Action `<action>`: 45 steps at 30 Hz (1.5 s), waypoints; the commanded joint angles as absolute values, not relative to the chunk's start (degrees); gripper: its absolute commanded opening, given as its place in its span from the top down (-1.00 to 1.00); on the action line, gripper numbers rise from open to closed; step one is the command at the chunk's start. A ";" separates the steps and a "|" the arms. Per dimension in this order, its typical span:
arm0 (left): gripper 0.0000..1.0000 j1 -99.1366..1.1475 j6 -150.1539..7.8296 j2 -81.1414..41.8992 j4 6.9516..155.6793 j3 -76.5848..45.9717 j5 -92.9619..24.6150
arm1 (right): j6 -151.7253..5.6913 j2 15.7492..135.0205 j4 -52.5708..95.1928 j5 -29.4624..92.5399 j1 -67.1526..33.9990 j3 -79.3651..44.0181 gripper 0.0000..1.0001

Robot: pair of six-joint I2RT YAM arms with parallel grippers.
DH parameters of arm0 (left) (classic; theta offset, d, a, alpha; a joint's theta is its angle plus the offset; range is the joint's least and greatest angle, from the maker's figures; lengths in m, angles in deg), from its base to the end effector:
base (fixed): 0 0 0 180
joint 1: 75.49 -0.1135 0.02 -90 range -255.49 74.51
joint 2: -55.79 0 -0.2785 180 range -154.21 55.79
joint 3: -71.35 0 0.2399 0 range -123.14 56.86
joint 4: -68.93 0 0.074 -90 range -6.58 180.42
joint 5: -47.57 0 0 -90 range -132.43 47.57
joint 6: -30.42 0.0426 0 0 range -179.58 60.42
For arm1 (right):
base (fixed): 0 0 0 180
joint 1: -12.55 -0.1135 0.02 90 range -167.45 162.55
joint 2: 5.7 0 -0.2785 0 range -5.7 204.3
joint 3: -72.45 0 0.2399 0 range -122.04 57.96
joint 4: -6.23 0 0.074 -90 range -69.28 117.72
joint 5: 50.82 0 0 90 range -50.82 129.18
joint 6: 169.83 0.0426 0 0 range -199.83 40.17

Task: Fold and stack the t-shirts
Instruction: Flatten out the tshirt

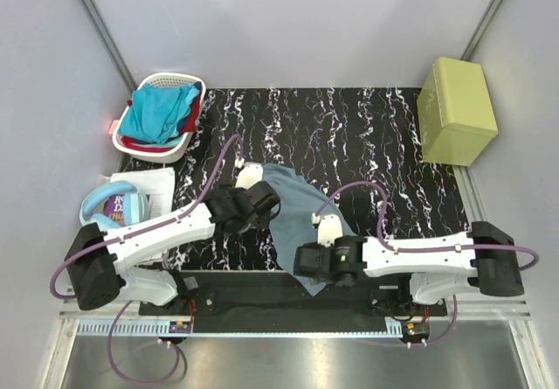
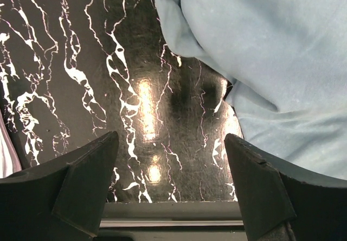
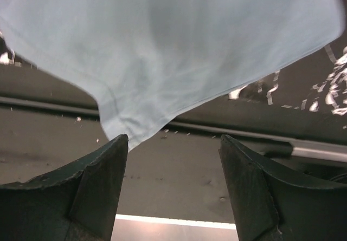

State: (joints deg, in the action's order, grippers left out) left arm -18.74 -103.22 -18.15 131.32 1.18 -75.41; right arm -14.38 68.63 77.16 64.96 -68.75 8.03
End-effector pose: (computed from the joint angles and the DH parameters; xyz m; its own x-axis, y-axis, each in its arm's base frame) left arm 0.1437 -0.1769 0.2650 -0.7638 0.1092 -0.6361 0.0743 0.9939 0.0814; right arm 0.0484 0.1939 0.2294 -0.8622 -0.2193 -0.4567 -0.2296 0.9727 -0.0336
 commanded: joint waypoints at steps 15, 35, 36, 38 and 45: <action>-0.66 -16.70 -105.90 -17.69 127.72 2.63 -73.72 | -5.39 76.65 75.65 62.65 -78.77 4.17 -0.45; -0.64 -16.52 -106.51 -14.79 126.57 6.59 -71.61 | -10.75 90.02 69.23 65.72 -76.48 -1.28 0.02; -0.64 -16.52 -106.52 -14.70 126.57 6.68 -71.53 | -10.58 89.67 69.58 65.72 -76.57 -1.19 0.03; -0.64 -16.52 -106.52 -14.62 126.57 6.68 -71.53 | -10.05 89.58 70.02 65.98 -76.48 -1.19 0.05; -0.64 -16.52 -106.69 -15.49 126.57 6.06 -71.61 | -6.89 88.79 73.53 66.34 -76.48 -0.93 0.36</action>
